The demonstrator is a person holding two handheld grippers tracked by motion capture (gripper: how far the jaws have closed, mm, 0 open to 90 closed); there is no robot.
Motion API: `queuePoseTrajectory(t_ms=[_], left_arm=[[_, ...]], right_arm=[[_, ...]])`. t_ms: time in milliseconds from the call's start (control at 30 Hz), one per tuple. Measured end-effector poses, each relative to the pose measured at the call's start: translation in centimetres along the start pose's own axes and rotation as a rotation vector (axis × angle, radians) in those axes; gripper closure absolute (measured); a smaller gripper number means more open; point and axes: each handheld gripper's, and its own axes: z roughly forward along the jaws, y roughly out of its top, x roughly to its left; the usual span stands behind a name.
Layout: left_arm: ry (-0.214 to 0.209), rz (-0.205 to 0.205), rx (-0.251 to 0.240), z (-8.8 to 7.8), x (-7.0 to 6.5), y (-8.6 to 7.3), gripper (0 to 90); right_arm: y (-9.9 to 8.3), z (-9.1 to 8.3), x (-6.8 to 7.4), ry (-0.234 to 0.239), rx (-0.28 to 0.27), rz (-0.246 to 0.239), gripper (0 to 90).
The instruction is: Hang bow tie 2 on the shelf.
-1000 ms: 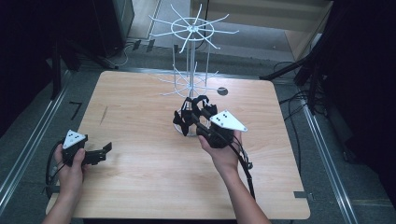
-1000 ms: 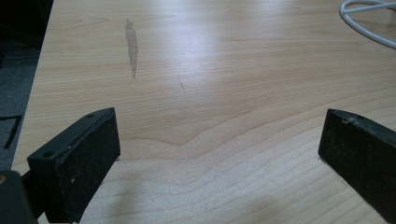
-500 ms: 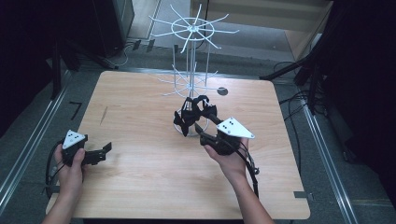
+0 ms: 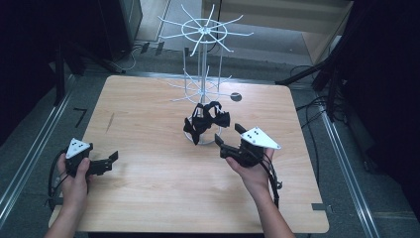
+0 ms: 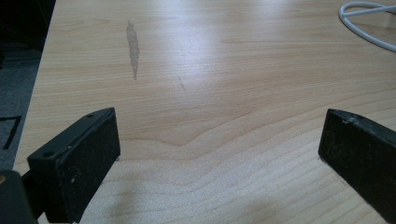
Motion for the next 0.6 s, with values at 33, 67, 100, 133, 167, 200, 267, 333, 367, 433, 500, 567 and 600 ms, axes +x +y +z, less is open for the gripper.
queuePoseTrajectory(t_ms=[33,67,100,133,167,200,267,333,367,433,500,567,600], left_arm=[[0.0,-0.001,-0.001,0.0,0.0,0.0,0.0],[0.0,-0.001,0.0,0.0,0.0,0.0,0.0],[0.0,-0.001,0.0,0.0,0.0,0.0,0.0],[-0.001,-0.001,0.0,0.0,0.0,0.0,0.0],[-0.001,-0.001,-0.001,0.0,0.0,0.0,0.0],[-0.001,-0.001,-0.001,0.0,0.0,0.0,0.0],[0.0,-0.001,0.0,0.0,0.0,0.0,0.0],[0.001,0.0,0.0,0.0,0.0,0.0,0.0],[0.001,0.0,-0.001,0.0,0.0,0.0,0.0],[0.0,0.0,-0.001,0.0,0.0,0.0,0.0],[0.0,0.0,0.0,0.0,0.0,0.0,0.0],[0.0,-0.001,0.0,0.0,0.0,0.0,0.0],[0.001,-0.001,0.0,0.0,0.0,0.0,0.0]], right_arm=[[-0.1,0.0,-0.1,-0.003,0.006,0.001,19.8],[-0.2,-0.1,-0.2,-0.009,0.01,-0.005,18.7],[-0.2,-0.1,-0.2,-0.009,0.01,-0.005,18.7],[-0.3,-0.1,-0.3,-0.021,0.013,-0.014,18.2],[-0.5,-0.3,-0.4,-0.031,0.022,-0.02,18.2],[-0.5,-0.3,-0.4,-0.031,0.022,-0.02,18.2],[-0.9,-0.5,-0.7,-0.04,0.029,-0.026,17.5],[-1.1,-0.7,-1.0,-0.042,0.033,-0.022,17.4],[-1.2,-0.7,-1.1,-0.043,0.034,-0.019,17.4],[-1.5,-0.9,-1.5,-0.047,0.048,-0.006,17.1],[-1.8,-1.2,-1.9,-0.05,0.05,0.0,17.1],[-2.2,-1.4,-2.3,-0.059,0.056,-0.001,17.1],[-2.3,-1.5,-2.4,-0.063,0.059,-0.002,17.2]])
